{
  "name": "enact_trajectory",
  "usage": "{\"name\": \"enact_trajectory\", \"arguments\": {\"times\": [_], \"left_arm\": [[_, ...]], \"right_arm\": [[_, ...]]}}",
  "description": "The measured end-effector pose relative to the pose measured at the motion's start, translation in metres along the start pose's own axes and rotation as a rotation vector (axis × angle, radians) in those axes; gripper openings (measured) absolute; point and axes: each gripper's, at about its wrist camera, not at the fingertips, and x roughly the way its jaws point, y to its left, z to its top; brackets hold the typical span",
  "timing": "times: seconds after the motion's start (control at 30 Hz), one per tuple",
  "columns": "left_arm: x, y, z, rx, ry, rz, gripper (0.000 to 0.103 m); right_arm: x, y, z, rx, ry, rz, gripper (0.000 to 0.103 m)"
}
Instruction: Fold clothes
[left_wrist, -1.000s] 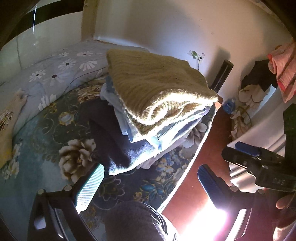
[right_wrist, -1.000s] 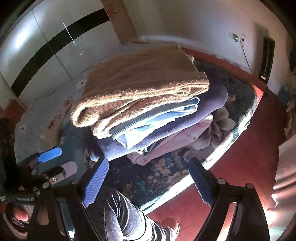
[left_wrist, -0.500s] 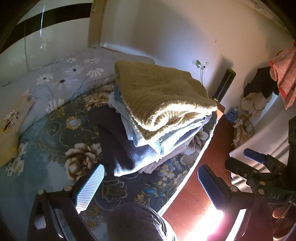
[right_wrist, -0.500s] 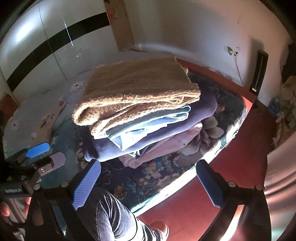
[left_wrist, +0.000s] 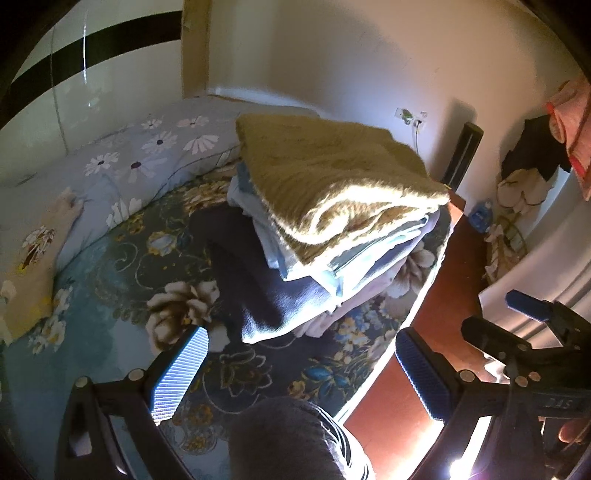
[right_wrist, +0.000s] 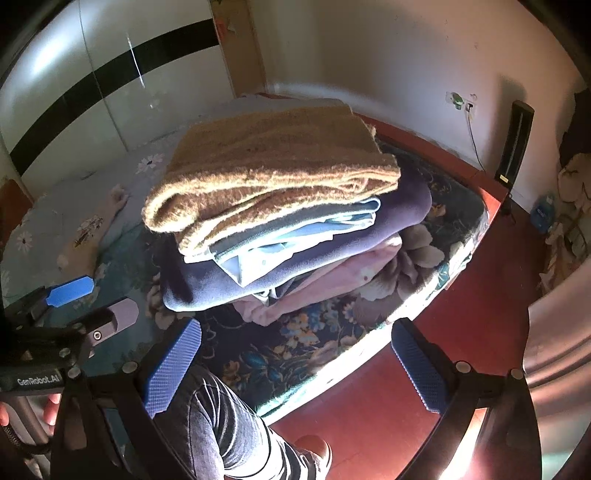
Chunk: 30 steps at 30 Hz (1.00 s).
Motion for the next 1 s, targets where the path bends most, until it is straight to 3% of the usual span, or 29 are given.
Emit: {"name": "enact_trajectory", "arguments": {"times": [0.2, 0.47, 1.0], "left_arm": [[0.012, 0.004, -0.008, -0.003, 0.028, 0.036, 0.103], [0.027, 0.006, -0.021, -0.010, 0.082, 0.031, 0.103], [0.022, 0.013, -0.020, -0.041, 0.046, 0.052, 0.103]], "right_arm": [[0.007, -0.002, -0.006, 0.009, 0.019, -0.006, 0.103], [0.016, 0.000, -0.011, 0.013, 0.039, -0.017, 0.103], [0.018, 0.003, -0.013, 0.006, 0.049, -0.012, 0.103]]}}
